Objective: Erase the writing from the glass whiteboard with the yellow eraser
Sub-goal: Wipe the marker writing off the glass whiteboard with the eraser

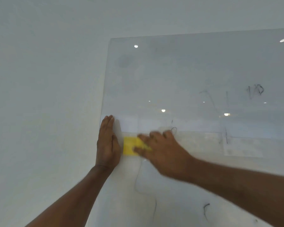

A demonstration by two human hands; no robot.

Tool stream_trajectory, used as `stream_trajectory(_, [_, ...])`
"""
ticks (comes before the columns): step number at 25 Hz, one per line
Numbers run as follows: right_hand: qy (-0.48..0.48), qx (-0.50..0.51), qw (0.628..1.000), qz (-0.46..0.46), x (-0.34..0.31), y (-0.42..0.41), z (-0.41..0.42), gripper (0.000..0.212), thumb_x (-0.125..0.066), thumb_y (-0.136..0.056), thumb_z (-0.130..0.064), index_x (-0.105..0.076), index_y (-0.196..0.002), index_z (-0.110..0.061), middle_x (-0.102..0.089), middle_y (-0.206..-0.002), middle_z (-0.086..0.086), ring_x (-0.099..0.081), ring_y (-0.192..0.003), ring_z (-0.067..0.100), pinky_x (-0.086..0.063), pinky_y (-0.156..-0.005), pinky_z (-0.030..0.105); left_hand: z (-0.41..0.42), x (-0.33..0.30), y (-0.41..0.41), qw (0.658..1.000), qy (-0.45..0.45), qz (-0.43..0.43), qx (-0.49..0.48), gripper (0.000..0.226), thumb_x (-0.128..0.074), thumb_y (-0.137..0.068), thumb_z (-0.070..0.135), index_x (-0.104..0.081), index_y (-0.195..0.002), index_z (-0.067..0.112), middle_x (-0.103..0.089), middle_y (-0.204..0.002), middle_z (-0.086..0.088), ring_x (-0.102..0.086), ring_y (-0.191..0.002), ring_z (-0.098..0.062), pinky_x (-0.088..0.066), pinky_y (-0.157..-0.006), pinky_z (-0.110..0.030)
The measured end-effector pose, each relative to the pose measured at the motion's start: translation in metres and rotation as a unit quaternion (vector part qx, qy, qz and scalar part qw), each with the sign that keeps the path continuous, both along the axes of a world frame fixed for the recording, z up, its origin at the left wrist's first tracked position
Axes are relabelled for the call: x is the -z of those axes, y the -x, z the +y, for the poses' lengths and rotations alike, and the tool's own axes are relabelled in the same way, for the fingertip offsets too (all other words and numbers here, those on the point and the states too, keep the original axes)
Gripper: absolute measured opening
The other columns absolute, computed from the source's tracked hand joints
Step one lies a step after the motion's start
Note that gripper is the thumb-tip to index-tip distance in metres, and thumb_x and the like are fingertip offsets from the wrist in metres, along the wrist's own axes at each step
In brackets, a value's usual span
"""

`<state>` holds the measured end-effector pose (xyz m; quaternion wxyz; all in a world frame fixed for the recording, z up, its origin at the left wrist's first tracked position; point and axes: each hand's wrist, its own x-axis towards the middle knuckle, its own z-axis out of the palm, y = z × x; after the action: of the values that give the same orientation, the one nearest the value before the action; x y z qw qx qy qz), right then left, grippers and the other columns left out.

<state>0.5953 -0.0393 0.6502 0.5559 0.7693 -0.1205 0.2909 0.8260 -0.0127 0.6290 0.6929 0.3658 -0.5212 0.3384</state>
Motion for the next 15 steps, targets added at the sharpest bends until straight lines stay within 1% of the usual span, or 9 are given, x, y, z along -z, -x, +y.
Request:
stream_trajectory(2, [0.027,-0.007,0.995,0.099,0.043,0.012,-0.006,0.049,-0.032,-0.099,-0.019,-0.042,-0.145,-0.030,-0.040,-0.154,0.014,-0.049,-0.115,0.036,-0.033,-0.083,0.045,0.001,0.001,-0.003,1.000,-0.005,-0.002,-0.003,0.056,-0.032,-0.093,-0.006,-0.050,-0.145,-0.006,-0.043,-0.155,-0.007,-0.033,-0.150,-0.019,-0.019,-0.127,-0.021])
stream_trajectory(4, [0.055,0.002,0.989,0.138,0.029,0.016,-0.008,0.044,-0.029,-0.104,-0.020,-0.044,-0.144,-0.032,-0.044,-0.153,0.012,-0.051,-0.114,0.034,-0.036,-0.082,0.043,0.000,0.004,-0.004,1.000,-0.007,-0.021,-0.015,0.055,-0.032,-0.093,-0.006,-0.050,-0.145,-0.006,-0.042,-0.156,-0.011,-0.031,-0.150,-0.020,-0.017,-0.127,-0.020])
stream_trajectory(6, [0.078,0.019,0.996,0.038,-0.025,0.008,-0.004,0.042,-0.047,-0.100,-0.026,-0.050,-0.141,-0.036,-0.049,-0.151,0.009,-0.058,-0.112,0.032,-0.039,-0.081,0.041,-0.001,0.003,-0.005,0.999,-0.005,-0.036,-0.024,0.056,-0.032,-0.092,-0.007,-0.048,-0.146,-0.008,-0.041,-0.157,-0.013,-0.029,-0.151,-0.020,-0.016,-0.128,-0.021])
stream_trajectory(8, [0.042,0.034,0.988,-0.147,-0.085,-0.001,0.006,0.047,-0.057,-0.095,-0.025,-0.051,-0.141,-0.036,-0.049,-0.152,0.008,-0.059,-0.111,0.034,-0.040,-0.083,0.042,-0.002,0.003,-0.005,0.999,-0.003,-0.040,-0.030,0.057,-0.032,-0.092,-0.007,-0.047,-0.147,-0.008,-0.040,-0.157,-0.011,-0.028,-0.151,-0.019,-0.015,-0.128,-0.021])
stream_trajectory(9, [0.023,0.034,0.978,-0.204,-0.101,-0.004,0.011,0.050,-0.059,-0.093,-0.024,-0.051,-0.141,-0.035,-0.048,-0.151,0.009,-0.058,-0.110,0.036,-0.039,-0.083,0.042,-0.002,0.003,-0.005,0.999,-0.002,-0.038,-0.030,0.057,-0.032,-0.092,-0.007,-0.046,-0.147,-0.008,-0.040,-0.156,-0.011,-0.029,-0.150,-0.018,-0.015,-0.127,-0.020])
stream_trajectory(10, [0.012,0.028,0.975,-0.220,-0.103,-0.007,0.013,0.052,-0.059,-0.091,-0.022,-0.051,-0.141,-0.033,-0.048,-0.151,0.009,-0.058,-0.109,0.036,-0.038,-0.083,0.043,-0.002,0.004,-0.005,0.999,0.001,-0.033,-0.026,0.057,-0.032,-0.092,-0.007,-0.045,-0.148,-0.007,-0.040,-0.156,-0.009,-0.029,-0.150,-0.017,-0.016,-0.127,-0.019])
stream_trajectory(11, [0.015,0.022,0.981,-0.194,-0.092,-0.012,0.011,0.053,-0.058,-0.090,-0.022,-0.051,-0.141,-0.033,-0.047,-0.151,0.010,-0.057,-0.109,0.037,-0.038,-0.083,0.043,-0.002,0.004,-0.005,1.000,0.003,-0.026,-0.016,0.057,-0.032,-0.093,-0.007,-0.045,-0.148,-0.006,-0.040,-0.156,-0.008,-0.030,-0.150,-0.015,-0.016,-0.126,-0.018])
stream_trajectory(13, [0.037,0.010,0.997,-0.065,-0.043,-0.013,0.006,0.052,-0.053,-0.090,-0.023,-0.049,-0.141,-0.034,-0.045,-0.152,0.011,-0.055,-0.112,0.037,-0.039,-0.085,0.045,-0.002,0.004,-0.006,1.000,0.008,-0.017,0.000,0.056,-0.033,-0.094,-0.006,-0.045,-0.149,-0.004,-0.042,-0.155,-0.005,-0.031,-0.149,-0.012,-0.018,-0.126,-0.017])
stream_trajectory(15, [0.033,-0.009,0.997,0.065,0.010,0.000,0.004,0.050,-0.044,-0.094,-0.023,-0.046,-0.142,-0.033,-0.043,-0.153,0.012,-0.053,-0.115,0.036,-0.039,-0.084,0.045,-0.003,0.004,-0.008,1.000,0.010,-0.017,0.006,0.055,-0.034,-0.094,-0.006,-0.047,-0.148,-0.004,-0.043,-0.155,-0.005,-0.033,-0.149,-0.016,-0.020,-0.126,-0.018])
